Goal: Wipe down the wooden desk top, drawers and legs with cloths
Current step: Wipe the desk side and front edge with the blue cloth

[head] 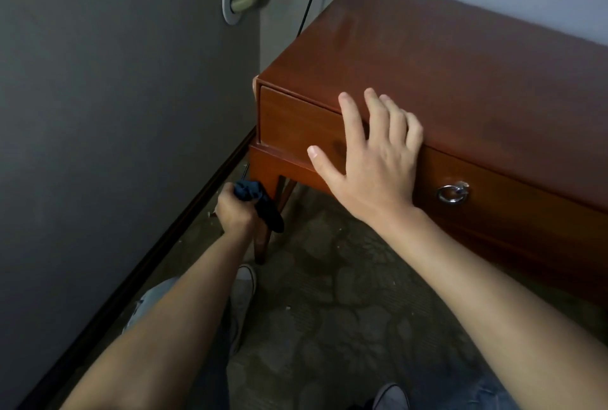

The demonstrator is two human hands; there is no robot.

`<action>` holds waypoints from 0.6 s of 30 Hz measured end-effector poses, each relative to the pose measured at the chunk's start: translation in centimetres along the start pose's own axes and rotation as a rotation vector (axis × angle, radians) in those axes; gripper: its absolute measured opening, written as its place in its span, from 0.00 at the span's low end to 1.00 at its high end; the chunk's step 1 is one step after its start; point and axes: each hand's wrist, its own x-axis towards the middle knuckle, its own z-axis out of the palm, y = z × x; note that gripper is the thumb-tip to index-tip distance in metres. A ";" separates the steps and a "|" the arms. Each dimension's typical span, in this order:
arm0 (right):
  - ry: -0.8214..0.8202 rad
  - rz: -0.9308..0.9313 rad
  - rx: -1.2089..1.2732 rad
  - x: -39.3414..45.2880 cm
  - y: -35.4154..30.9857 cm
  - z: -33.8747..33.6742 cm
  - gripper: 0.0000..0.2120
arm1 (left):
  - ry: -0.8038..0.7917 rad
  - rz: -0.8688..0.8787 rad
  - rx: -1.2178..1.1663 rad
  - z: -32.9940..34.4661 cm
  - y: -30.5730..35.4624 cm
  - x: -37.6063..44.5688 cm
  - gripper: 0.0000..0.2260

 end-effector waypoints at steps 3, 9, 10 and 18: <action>0.030 0.010 -0.006 -0.2 -0.1 0.4 0.36 | -0.078 -0.125 -0.049 -0.4 -1.1 1.2 0.15; 0.037 0.016 -0.003 -0.1 -0.4 0.2 0.36 | -0.140 0.061 -0.218 -1.2 1.6 -1.7 0.11; 0.046 0.031 0.003 -0.1 -0.6 0.2 0.36 | -0.165 0.151 -0.251 -1.2 2.4 -2.5 0.11; 0.123 0.061 0.041 -0.3 -1.0 0.4 0.34 | -0.172 0.002 -0.277 0.4 1.1 -3.2 0.14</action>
